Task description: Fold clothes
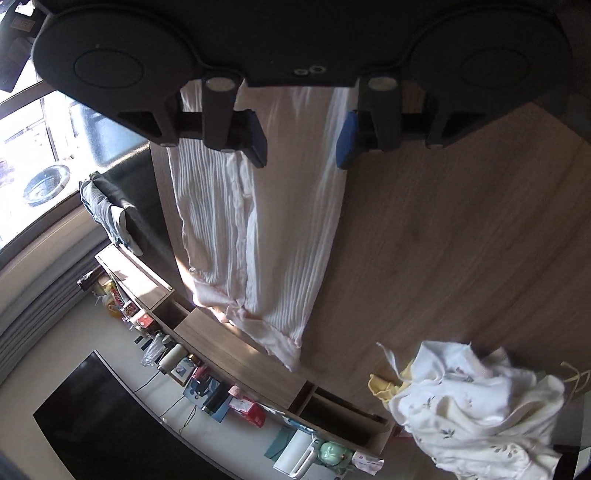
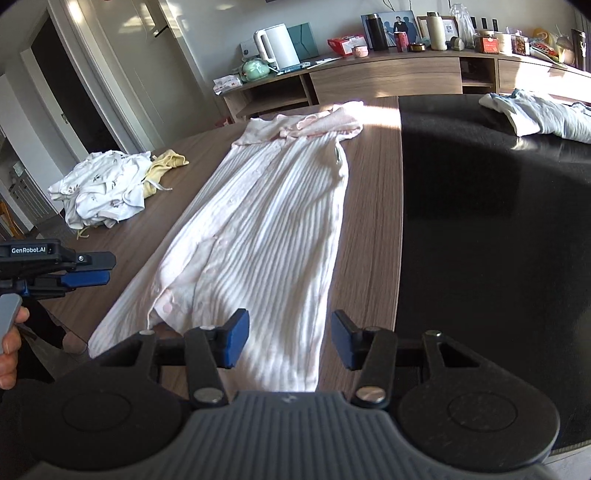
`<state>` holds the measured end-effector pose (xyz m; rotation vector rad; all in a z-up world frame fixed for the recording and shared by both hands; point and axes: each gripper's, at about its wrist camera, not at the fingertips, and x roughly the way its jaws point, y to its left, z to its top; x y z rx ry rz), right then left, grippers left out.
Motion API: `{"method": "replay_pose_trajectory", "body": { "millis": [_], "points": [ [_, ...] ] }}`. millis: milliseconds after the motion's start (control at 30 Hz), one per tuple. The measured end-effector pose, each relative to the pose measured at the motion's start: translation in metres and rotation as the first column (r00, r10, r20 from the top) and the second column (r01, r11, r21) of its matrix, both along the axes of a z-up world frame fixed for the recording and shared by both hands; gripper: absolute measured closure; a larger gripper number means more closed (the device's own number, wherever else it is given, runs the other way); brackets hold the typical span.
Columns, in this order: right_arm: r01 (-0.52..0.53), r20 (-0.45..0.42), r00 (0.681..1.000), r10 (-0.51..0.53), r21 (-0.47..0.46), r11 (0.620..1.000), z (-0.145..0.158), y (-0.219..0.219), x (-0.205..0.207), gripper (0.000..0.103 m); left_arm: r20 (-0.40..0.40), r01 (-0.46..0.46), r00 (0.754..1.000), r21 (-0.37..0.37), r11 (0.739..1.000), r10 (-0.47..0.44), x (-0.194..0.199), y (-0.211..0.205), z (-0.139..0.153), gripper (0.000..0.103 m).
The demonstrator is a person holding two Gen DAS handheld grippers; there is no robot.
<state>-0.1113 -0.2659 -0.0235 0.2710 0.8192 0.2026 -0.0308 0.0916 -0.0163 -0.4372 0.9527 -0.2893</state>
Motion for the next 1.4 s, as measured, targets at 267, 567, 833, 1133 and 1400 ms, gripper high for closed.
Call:
{"method": "replay_pose_trajectory", "body": {
  "millis": [267,567,833,1133,1400],
  "points": [
    [-0.012,-0.044,0.999,0.012,0.008,1.0,-0.013,0.014,-0.004,0.05,-0.043,0.022,0.999,0.024,0.999,-0.021,-0.006,-0.002,-0.014,0.063],
    [-0.05,-0.059,0.997,0.048,-0.023,0.999,-0.016,0.018,-0.003,0.05,-0.055,0.056,0.997,0.053,0.997,-0.053,-0.01,-0.019,-0.02,0.063],
    [-0.086,-0.058,0.995,0.085,-0.012,0.996,-0.017,0.017,-0.005,0.08,-0.047,0.037,0.998,0.0,0.999,-0.037,-0.013,-0.027,-0.024,0.072],
    [-0.05,-0.038,0.998,0.052,0.052,0.997,-0.011,0.011,-0.01,0.089,-0.068,0.008,0.998,-0.152,0.988,-0.019,-0.014,-0.016,-0.034,0.094],
    [0.101,-0.129,0.99,-0.057,0.367,0.925,-0.024,-0.028,-0.002,0.09,-0.16,-0.09,0.987,-0.429,0.899,0.022,-0.005,0.002,-0.057,0.097]
  ]
}}
